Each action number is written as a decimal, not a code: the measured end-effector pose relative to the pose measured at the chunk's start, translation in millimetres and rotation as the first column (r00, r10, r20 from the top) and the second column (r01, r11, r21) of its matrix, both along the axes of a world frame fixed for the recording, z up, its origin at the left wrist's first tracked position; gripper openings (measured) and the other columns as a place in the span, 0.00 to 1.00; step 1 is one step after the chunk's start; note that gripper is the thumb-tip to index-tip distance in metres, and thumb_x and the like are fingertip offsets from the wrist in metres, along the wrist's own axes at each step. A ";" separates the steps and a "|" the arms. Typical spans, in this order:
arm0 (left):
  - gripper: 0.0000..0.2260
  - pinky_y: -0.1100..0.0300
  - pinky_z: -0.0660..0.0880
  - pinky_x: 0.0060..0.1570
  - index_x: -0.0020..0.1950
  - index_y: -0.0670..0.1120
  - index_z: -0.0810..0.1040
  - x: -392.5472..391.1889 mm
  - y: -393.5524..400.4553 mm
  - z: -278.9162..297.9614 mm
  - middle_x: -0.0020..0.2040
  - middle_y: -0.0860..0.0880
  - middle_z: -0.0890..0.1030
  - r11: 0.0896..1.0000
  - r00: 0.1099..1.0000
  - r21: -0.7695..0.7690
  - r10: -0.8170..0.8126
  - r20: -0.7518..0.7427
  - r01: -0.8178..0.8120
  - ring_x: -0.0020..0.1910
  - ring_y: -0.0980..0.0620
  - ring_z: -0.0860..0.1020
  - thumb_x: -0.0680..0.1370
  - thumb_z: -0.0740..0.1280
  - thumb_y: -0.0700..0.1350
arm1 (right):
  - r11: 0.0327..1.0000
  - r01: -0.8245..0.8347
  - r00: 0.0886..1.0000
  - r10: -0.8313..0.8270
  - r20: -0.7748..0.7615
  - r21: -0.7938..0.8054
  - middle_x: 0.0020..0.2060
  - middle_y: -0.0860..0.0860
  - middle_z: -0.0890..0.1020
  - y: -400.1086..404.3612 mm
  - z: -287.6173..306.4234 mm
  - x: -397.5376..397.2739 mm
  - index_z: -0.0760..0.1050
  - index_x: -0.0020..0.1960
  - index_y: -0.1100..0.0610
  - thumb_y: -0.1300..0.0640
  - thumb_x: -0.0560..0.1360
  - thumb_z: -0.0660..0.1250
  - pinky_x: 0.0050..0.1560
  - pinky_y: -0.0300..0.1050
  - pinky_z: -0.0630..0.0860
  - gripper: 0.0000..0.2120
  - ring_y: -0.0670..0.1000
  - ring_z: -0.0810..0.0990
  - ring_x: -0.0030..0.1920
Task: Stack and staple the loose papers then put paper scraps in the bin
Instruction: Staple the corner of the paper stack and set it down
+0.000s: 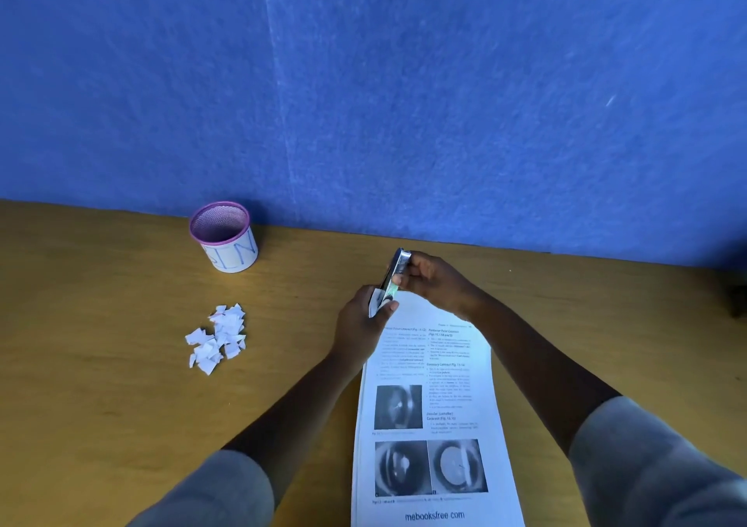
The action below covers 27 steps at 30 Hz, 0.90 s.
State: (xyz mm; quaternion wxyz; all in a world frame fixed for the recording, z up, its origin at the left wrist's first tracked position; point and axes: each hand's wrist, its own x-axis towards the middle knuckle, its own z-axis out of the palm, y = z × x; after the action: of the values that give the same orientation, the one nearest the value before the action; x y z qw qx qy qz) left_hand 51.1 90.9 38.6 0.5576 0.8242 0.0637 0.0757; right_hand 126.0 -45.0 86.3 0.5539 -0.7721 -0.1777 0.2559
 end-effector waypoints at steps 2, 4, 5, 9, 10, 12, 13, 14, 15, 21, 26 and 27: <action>0.07 0.76 0.67 0.35 0.50 0.40 0.77 -1.2 -1.9 -0.7 0.40 0.52 0.78 1.000 1.000 0.014 0.020 0.016 -0.020 0.37 0.59 0.74 0.75 0.66 0.42 | 1.000 0.016 1.000 -0.016 0.004 -0.005 0.45 0.52 0.81 -0.1 -1.7 -2.3 0.74 0.48 0.53 0.64 0.76 0.65 0.59 0.49 0.74 0.06 0.48 0.80 0.48; 0.06 0.76 0.67 0.34 0.49 0.41 0.77 -1.7 -3.6 -1.8 0.37 0.52 0.77 0.999 0.999 0.030 0.038 0.035 -0.039 0.35 0.59 0.74 0.75 0.66 0.42 | 0.999 0.036 0.999 -0.036 0.004 -0.004 0.43 0.48 0.81 0.3 -3.1 -3.9 0.74 0.47 0.51 0.64 0.76 0.65 0.57 0.44 0.75 0.08 0.43 0.80 0.45; 0.06 0.76 0.67 0.33 0.49 0.40 0.77 -1.5 -4.7 -2.3 0.37 0.52 0.77 0.999 0.999 0.033 0.039 0.038 -0.040 0.34 0.59 0.74 0.75 0.66 0.43 | 0.999 0.042 0.999 -0.042 0.007 -0.009 0.43 0.47 0.81 0.0 -3.5 -4.3 0.74 0.47 0.51 0.64 0.76 0.65 0.56 0.42 0.75 0.08 0.41 0.80 0.44; 0.07 0.76 0.68 0.34 0.50 0.40 0.78 3.7 -7.5 -0.9 0.39 0.50 0.78 0.999 0.999 0.013 0.036 0.031 -0.037 0.36 0.56 0.74 0.75 0.66 0.42 | 0.997 0.075 0.997 -0.075 0.011 -0.004 0.42 0.44 0.81 -2.0 -1.0 -4.0 0.74 0.47 0.50 0.64 0.76 0.64 0.49 0.32 0.75 0.09 0.36 0.80 0.42; 0.07 0.76 0.68 0.35 0.50 0.40 0.78 6.4 -7.9 -1.1 0.41 0.50 0.79 1.000 0.999 -0.002 0.028 0.016 -0.028 0.38 0.55 0.75 0.75 0.66 0.42 | 0.996 0.084 0.996 -0.084 0.015 -0.003 0.41 0.44 0.80 -2.8 -1.0 -3.2 0.74 0.47 0.50 0.64 0.76 0.64 0.47 0.30 0.74 0.09 0.35 0.80 0.42; 0.09 0.76 0.68 0.37 0.53 0.40 0.77 10.0 -7.6 -1.9 0.44 0.49 0.79 1.000 1.000 -0.021 -0.005 -0.027 0.004 0.42 0.54 0.75 0.75 0.66 0.43 | 0.996 0.091 0.996 -0.091 0.020 -0.008 0.42 0.45 0.80 -2.8 -2.4 -1.0 0.73 0.47 0.51 0.64 0.76 0.64 0.46 0.30 0.74 0.08 0.35 0.79 0.41; 0.11 0.75 0.69 0.39 0.56 0.41 0.76 9.7 -6.5 -3.9 0.47 0.49 0.79 0.999 0.998 -0.035 -0.030 -0.055 0.028 0.45 0.54 0.76 0.75 0.66 0.43 | 0.995 0.094 0.995 -0.094 0.024 -0.010 0.42 0.46 0.80 -2.6 -3.7 0.6 0.73 0.47 0.52 0.64 0.76 0.64 0.46 0.30 0.74 0.07 0.35 0.79 0.41; 0.14 0.73 0.69 0.43 0.60 0.41 0.73 7.0 -4.9 -7.0 0.51 0.49 0.78 0.997 0.994 -0.060 -0.061 -0.091 0.055 0.48 0.54 0.76 0.75 0.66 0.43 | 0.995 0.098 0.995 -0.098 0.032 -0.013 0.41 0.46 0.80 -2.4 -4.6 2.3 0.73 0.48 0.53 0.64 0.76 0.64 0.46 0.30 0.74 0.06 0.34 0.79 0.41; 0.18 0.69 0.71 0.47 0.63 0.42 0.70 0.9 -2.8 -12.2 0.53 0.51 0.76 0.992 0.985 -0.098 -0.095 -0.145 0.081 0.51 0.54 0.76 0.75 0.67 0.44 | 0.994 0.108 0.994 -0.107 0.037 -0.014 0.41 0.45 0.79 -2.7 -5.3 4.9 0.73 0.49 0.55 0.64 0.76 0.64 0.46 0.29 0.74 0.05 0.34 0.79 0.41; 0.15 0.64 0.71 0.48 0.61 0.41 0.73 -57.9 -0.4 -51.6 0.54 0.48 0.79 0.998 0.936 0.054 0.000 -0.353 0.020 0.51 0.52 0.78 0.76 0.65 0.44 | 0.979 0.201 0.976 -0.197 0.088 -0.042 0.45 0.46 0.80 -8.2 -7.0 20.1 0.74 0.55 0.61 0.60 0.75 0.66 0.48 0.31 0.73 0.09 0.37 0.79 0.45; 0.08 0.72 0.67 0.34 0.53 0.40 0.77 -72.9 -6.1 -52.1 0.45 0.48 0.80 0.995 0.945 0.086 0.078 -0.318 -0.053 0.36 0.61 0.72 0.75 0.64 0.40 | 0.857 0.514 0.853 -0.514 0.084 0.029 0.41 0.50 0.82 -3.3 -14.8 20.8 0.74 0.45 0.52 0.57 0.74 0.69 0.51 0.46 0.76 0.03 0.47 0.80 0.42; 0.08 0.74 0.68 0.34 0.53 0.40 0.77 -73.1 -6.3 -52.1 0.45 0.48 0.80 0.995 0.946 0.082 0.084 -0.314 -0.061 0.36 0.62 0.72 0.76 0.64 0.40 | 0.809 0.583 0.810 -0.586 0.026 0.078 0.41 0.50 0.81 -2.7 -14.1 20.3 0.75 0.46 0.53 0.58 0.74 0.69 0.51 0.49 0.77 0.04 0.48 0.80 0.42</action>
State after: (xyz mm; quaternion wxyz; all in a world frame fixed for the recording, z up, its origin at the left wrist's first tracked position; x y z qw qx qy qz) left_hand -22.0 84.6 -13.5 0.5073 0.8420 0.1799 -0.0350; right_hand 146.3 -47.7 72.2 0.6266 -0.7765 0.0465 0.0484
